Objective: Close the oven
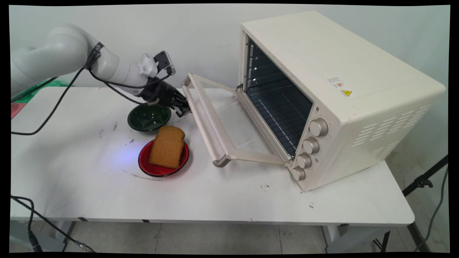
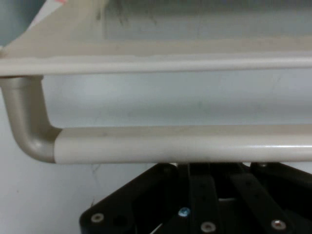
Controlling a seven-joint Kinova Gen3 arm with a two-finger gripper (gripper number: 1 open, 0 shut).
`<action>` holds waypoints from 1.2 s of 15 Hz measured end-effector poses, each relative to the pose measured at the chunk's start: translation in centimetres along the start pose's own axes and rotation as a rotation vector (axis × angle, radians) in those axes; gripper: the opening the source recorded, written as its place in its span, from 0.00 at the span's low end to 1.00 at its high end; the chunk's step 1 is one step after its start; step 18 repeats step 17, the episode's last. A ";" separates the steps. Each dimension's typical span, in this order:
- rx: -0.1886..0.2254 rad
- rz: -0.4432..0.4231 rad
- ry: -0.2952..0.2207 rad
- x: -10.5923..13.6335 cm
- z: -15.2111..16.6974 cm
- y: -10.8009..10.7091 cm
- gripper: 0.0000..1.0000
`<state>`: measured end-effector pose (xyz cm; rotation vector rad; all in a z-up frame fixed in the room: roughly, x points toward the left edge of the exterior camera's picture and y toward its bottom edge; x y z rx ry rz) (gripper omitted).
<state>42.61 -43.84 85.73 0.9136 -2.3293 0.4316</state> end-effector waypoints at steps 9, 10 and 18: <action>-0.036 0.000 0.129 5.8 -2.8 0.7 0.00; -0.040 0.000 0.142 6.6 -3.1 0.8 0.00; -0.059 0.012 0.215 10.2 -5.5 0.7 0.00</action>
